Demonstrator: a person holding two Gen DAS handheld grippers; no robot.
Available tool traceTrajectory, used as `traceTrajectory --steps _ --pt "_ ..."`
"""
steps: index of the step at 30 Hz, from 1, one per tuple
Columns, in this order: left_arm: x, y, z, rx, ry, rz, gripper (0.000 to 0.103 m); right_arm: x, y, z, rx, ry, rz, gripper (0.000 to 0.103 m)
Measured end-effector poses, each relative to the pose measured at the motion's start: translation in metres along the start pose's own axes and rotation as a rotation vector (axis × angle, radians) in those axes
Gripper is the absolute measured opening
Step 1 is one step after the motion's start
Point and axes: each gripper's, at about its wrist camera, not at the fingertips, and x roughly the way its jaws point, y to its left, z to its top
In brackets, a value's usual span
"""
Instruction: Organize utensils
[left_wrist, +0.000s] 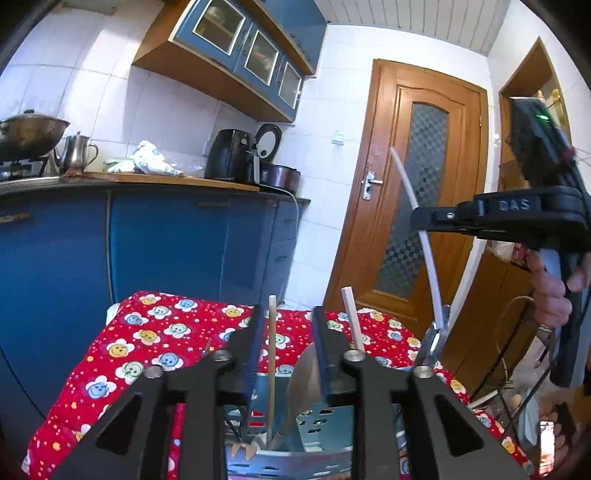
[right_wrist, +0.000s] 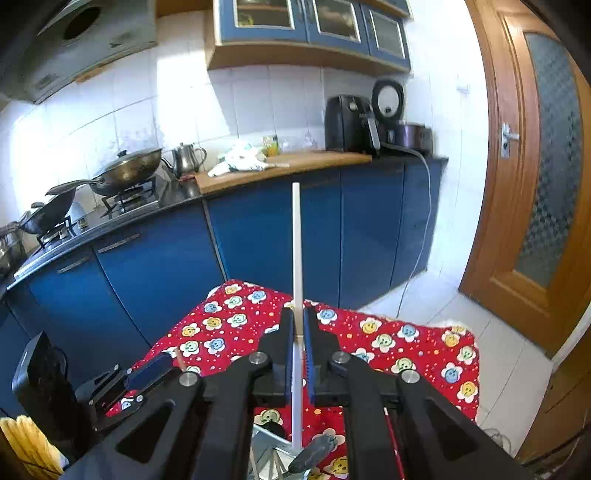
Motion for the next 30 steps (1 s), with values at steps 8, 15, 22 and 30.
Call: traceTrajectory --steps 8,15,22,30 --pt "-0.016 -0.008 0.007 0.038 0.019 0.021 0.035 -0.026 0.018 -0.033 0.032 -0.135 -0.035 0.007" --pt "-0.027 -0.005 0.005 0.037 0.065 0.044 0.035 -0.02 0.033 -0.074 0.027 -0.193 -0.085 0.007" --pt "-0.036 0.001 -0.001 0.034 0.097 0.058 0.035 -0.005 0.041 -0.108 0.037 -0.24 -0.121 0.007" --pt "-0.044 0.014 -0.009 -0.001 0.131 0.093 0.035 0.004 0.04 -0.131 0.083 -0.192 -0.127 0.01"
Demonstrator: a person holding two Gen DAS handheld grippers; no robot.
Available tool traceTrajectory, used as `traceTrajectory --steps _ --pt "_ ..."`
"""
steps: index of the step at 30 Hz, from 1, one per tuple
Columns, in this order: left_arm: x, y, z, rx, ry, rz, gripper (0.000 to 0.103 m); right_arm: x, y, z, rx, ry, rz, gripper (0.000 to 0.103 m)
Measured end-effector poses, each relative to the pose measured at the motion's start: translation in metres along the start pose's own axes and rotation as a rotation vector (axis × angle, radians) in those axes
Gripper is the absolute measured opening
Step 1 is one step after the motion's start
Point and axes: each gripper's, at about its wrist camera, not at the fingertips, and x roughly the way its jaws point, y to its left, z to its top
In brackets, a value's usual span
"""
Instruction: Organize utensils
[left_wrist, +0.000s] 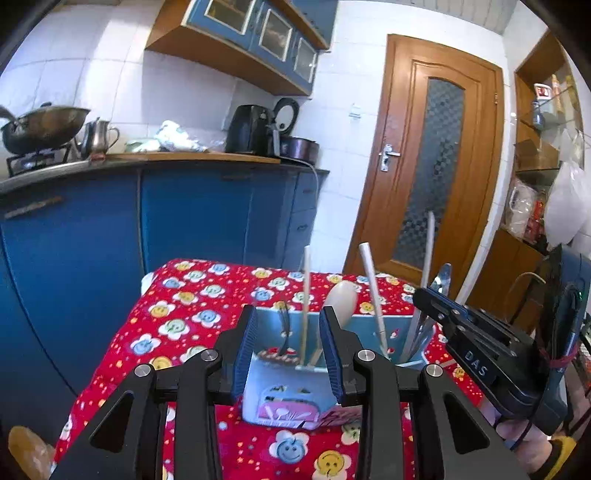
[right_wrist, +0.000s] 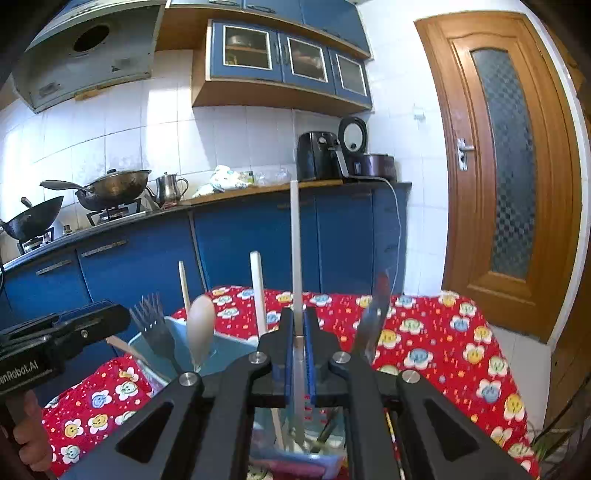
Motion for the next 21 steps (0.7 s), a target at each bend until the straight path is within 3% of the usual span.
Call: traceTrajectory --steps 3,6,13,21 --pt "-0.004 0.005 -0.003 -0.017 0.014 0.015 0.035 -0.008 0.001 -0.001 0.01 -0.002 0.0 0.023" --pt "-0.009 0.008 -0.006 -0.032 0.031 0.017 0.035 -0.021 0.003 0.0 0.013 -0.013 -0.005 0.028" --pt "-0.028 0.009 -0.013 -0.016 0.058 0.036 0.035 -0.062 0.012 0.0 0.031 -0.018 -0.014 0.034" --pt "-0.058 0.006 -0.03 0.018 0.075 0.049 0.035 -0.111 0.025 -0.022 0.096 -0.007 -0.04 0.034"
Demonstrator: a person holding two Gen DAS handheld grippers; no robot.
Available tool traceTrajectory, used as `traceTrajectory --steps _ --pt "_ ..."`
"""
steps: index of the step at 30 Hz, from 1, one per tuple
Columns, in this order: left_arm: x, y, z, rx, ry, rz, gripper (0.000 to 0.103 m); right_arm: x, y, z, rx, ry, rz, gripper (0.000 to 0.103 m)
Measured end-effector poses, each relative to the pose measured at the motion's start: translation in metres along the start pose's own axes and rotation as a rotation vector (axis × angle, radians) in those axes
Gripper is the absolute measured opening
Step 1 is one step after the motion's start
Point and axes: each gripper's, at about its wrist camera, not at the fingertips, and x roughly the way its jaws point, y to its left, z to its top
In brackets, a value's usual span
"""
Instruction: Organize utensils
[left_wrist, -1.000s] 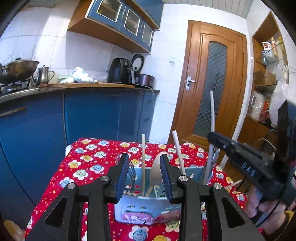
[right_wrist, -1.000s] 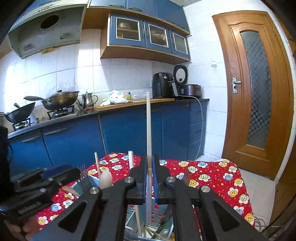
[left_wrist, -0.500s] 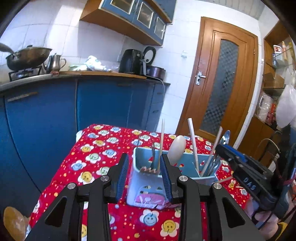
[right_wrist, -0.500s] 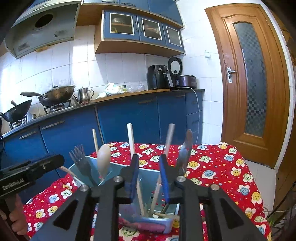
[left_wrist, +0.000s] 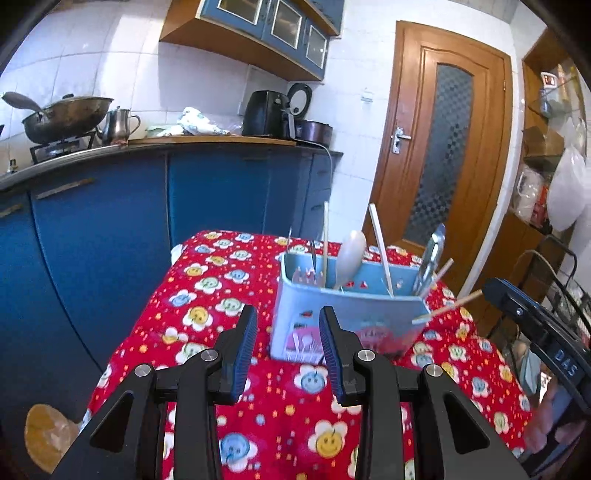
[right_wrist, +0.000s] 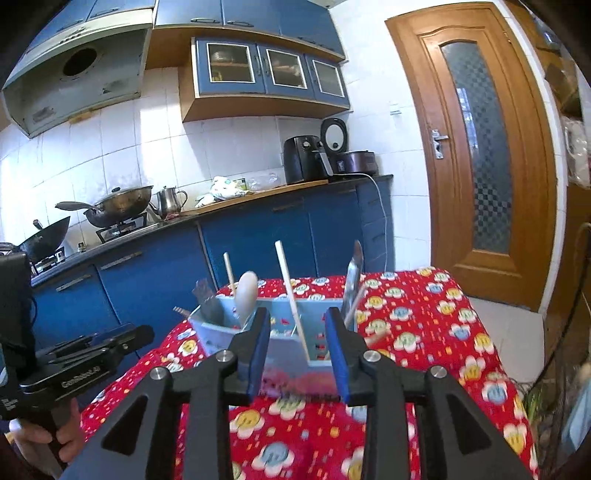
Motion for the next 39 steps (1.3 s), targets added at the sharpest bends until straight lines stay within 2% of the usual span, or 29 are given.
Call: traceTrajectory --steps 5,11,17,19,24,39 --pt "-0.009 -0.001 -0.013 0.009 0.006 0.005 0.036 -0.02 0.006 -0.022 0.015 0.009 -0.02 0.038" --pt "-0.011 -0.006 -0.034 0.031 0.017 0.031 0.052 -0.03 0.01 -0.054 0.027 0.018 -0.052 0.045" --pt "-0.012 -0.013 -0.052 0.068 0.006 0.073 0.064 -0.031 0.018 -0.075 -0.034 0.029 -0.102 0.062" --pt "-0.011 -0.013 -0.057 0.068 0.002 0.081 0.067 -0.031 0.02 -0.08 -0.054 0.024 -0.114 0.071" --pt "-0.006 -0.01 -0.066 0.048 0.029 0.08 0.069 -0.032 0.018 -0.087 -0.052 0.019 -0.13 0.082" --pt "-0.008 -0.009 -0.072 0.055 0.014 0.111 0.069 -0.032 0.014 -0.092 -0.026 0.036 -0.131 0.084"
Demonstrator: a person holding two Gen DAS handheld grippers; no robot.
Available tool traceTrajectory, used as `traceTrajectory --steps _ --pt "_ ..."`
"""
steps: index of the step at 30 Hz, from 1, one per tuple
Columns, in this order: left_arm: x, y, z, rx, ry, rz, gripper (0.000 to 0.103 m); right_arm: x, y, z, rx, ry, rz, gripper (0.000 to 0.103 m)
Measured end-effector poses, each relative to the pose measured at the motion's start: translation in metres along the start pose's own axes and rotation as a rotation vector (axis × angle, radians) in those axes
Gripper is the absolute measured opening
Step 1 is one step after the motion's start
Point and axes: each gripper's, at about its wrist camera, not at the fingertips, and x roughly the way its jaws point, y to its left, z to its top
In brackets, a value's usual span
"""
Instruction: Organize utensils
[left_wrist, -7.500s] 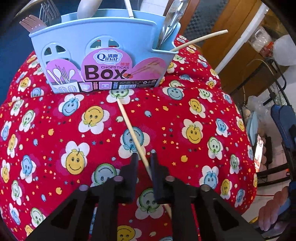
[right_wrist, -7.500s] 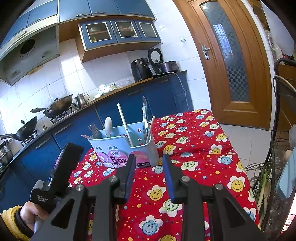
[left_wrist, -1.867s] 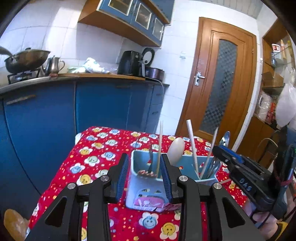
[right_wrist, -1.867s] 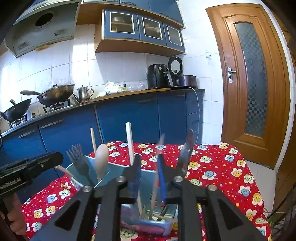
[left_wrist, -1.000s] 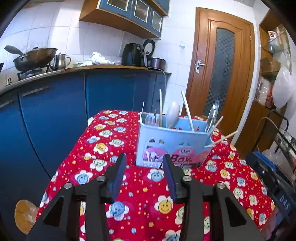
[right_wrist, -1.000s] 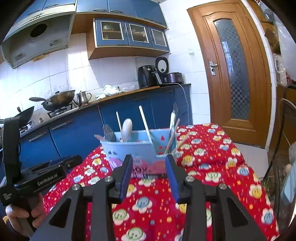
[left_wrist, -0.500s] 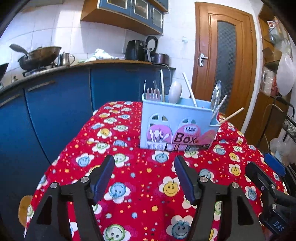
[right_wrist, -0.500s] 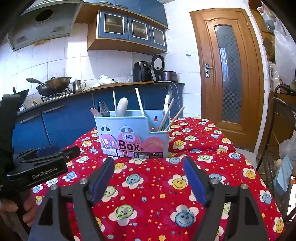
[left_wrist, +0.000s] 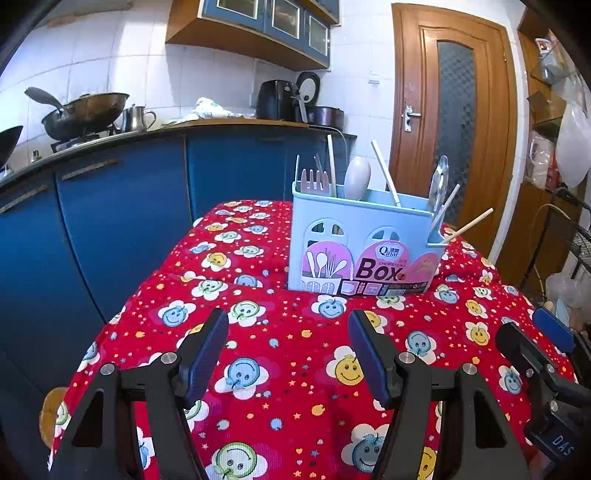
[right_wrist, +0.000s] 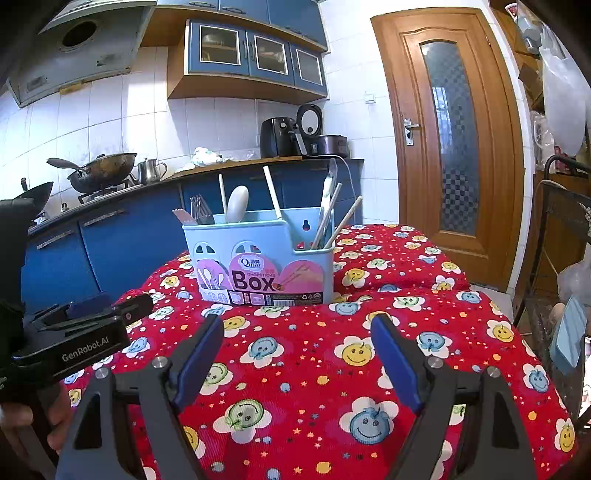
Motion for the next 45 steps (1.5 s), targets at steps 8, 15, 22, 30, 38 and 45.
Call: traceTrajectory --steps 8,15,22,30,38,45 --pt "-0.0028 -0.0005 0.0015 0.0 -0.013 0.002 0.069 0.0 0.0005 -0.001 0.004 0.003 0.0 0.084" --pt "-0.0044 0.0007 0.002 -0.004 -0.02 0.004 0.069 -0.0002 -0.0001 -0.0008 0.002 0.003 -0.001 0.084" --pt "-0.0047 0.0011 0.0024 -0.004 -0.022 0.005 0.069 -0.0004 -0.0006 -0.0008 0.006 0.004 -0.001 0.084" --pt "-0.0052 0.0011 0.0028 -0.004 -0.022 0.004 0.069 -0.0002 -0.0007 -0.0007 0.005 0.003 -0.001 0.084" --pt "-0.0052 0.0011 0.0027 -0.005 -0.023 0.004 0.069 -0.0002 -0.0012 -0.0006 0.007 0.004 0.0 0.084" --pt "-0.0056 0.0011 0.0028 -0.005 -0.024 0.005 0.069 -0.0008 -0.0012 -0.0005 0.005 0.003 -0.001 0.084"
